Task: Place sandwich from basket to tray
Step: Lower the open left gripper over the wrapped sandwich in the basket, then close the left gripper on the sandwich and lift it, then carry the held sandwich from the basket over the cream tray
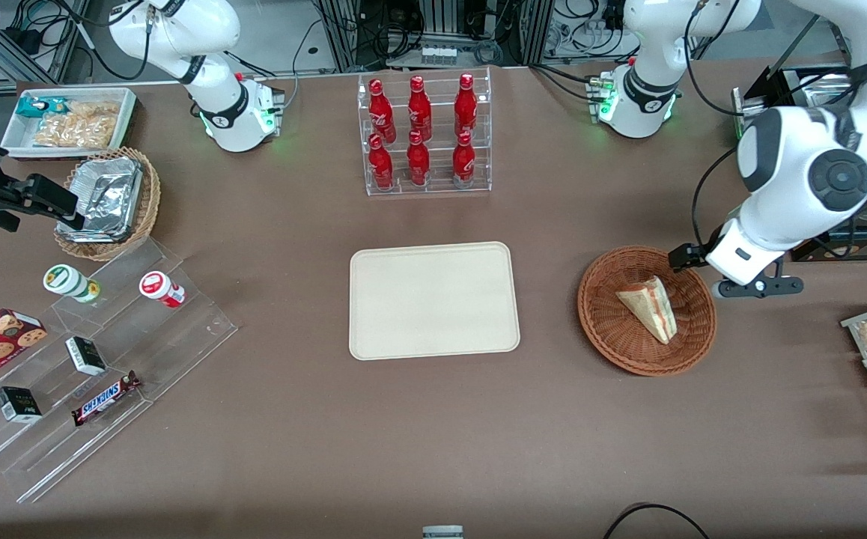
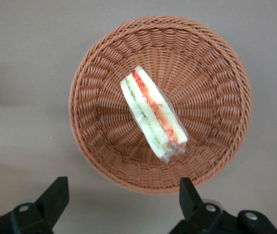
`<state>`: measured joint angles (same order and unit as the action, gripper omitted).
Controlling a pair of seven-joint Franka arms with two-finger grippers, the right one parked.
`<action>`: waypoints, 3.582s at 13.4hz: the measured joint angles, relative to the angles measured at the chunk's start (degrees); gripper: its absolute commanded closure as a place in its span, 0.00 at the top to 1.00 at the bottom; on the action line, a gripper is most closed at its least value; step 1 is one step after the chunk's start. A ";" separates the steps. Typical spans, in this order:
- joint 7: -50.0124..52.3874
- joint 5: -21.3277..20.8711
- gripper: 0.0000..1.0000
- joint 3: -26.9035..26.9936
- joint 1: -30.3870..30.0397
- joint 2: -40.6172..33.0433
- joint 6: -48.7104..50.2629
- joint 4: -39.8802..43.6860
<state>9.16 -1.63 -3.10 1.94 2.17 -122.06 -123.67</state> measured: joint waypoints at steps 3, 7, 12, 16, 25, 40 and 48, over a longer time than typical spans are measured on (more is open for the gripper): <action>6.01 0.03 1.00 0.00 0.04 0.01 -5.30 -3.59; 18.05 0.07 1.00 -0.11 1.53 0.08 -7.23 -4.21; 34.72 0.07 1.00 -1.93 1.74 2.08 -14.22 -6.30; 42.15 0.07 1.00 -2.79 1.76 4.50 -16.46 -6.38; 43.29 0.07 0.95 -2.62 1.55 10.20 -19.09 -6.42; 36.81 -0.11 0.15 -4.59 1.64 10.10 -1.99 4.75; 29.61 -0.11 0.17 -16.00 2.28 12.35 4.93 12.80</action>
<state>38.77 -1.75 -19.10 4.22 14.51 -117.13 -110.87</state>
